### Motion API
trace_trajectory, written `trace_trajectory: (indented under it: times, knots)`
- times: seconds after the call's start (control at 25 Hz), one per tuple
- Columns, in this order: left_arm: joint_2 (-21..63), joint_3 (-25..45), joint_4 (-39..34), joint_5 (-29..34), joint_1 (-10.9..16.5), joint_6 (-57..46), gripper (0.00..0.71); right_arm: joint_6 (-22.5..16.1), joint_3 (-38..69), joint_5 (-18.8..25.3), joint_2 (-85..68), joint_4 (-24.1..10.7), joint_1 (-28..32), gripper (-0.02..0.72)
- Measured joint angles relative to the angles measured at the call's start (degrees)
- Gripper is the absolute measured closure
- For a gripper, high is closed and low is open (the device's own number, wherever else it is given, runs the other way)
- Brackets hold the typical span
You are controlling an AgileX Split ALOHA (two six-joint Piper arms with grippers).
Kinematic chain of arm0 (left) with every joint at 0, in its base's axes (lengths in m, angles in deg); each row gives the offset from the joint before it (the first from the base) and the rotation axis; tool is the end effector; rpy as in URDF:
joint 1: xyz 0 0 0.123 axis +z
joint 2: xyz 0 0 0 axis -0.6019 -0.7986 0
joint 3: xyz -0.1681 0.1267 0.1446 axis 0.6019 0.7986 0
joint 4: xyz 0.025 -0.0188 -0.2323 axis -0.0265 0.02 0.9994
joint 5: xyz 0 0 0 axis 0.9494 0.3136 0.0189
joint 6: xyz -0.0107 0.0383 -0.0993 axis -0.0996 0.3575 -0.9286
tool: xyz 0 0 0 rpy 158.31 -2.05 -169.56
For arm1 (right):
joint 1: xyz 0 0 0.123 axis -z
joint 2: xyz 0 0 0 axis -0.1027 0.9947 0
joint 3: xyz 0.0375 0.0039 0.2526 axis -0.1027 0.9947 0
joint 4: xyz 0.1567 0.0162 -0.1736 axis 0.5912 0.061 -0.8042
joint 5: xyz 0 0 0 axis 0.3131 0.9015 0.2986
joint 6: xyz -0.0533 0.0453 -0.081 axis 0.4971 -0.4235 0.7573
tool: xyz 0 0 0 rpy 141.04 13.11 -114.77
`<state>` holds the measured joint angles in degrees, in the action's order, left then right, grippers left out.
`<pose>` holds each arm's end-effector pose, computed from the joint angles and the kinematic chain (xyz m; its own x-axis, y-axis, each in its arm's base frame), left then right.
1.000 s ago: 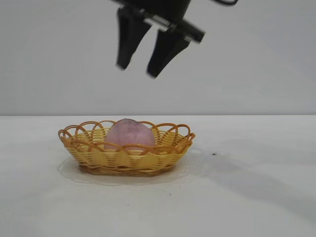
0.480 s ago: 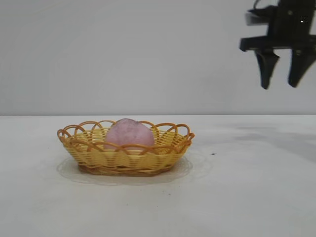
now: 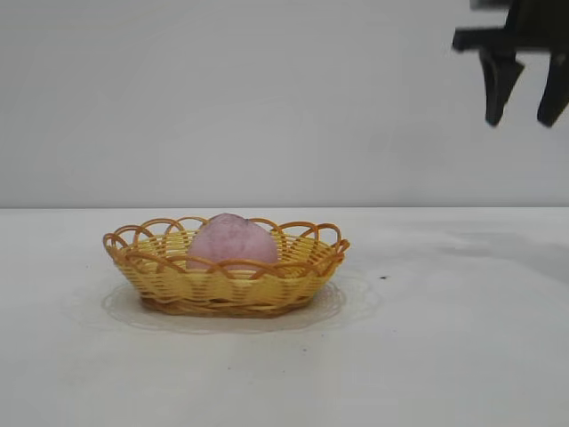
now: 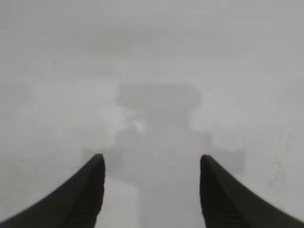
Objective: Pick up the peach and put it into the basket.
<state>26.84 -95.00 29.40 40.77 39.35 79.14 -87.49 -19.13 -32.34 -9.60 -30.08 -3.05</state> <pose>0.0194 0.0098 0.2523 -0.5033 -0.0221 -0.8638 -0.1136 0.9927 0.0408 0.2627 0.0414 0.2068 -0.8858 -0.0609 -0.4600 -0.0874 0.9955 0.0365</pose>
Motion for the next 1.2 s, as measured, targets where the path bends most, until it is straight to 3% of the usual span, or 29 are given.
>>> trace_trajectory:
  times: [0.12,0.36,0.72,1.2]
  knots:
    - [0.00,0.00,0.00,0.00,0.00,0.00,0.509,-0.87,4.71,3.24,-11.16,-0.22,0.00,0.329]
    - [0.00,0.00,0.00,0.00,0.00,0.00,0.509,-1.99,9.95,14.33,-32.93,-0.22,0.00,0.329]
    - [0.00,0.00,0.00,0.00,0.00,0.00,0.509,-1.88,20.98,23.95,-55.97,-0.22,0.00,0.329]
    - [0.00,0.00,0.00,0.00,0.00,0.00,0.509,0.93,22.32,26.73,-70.15,-0.77,0.00,0.329]
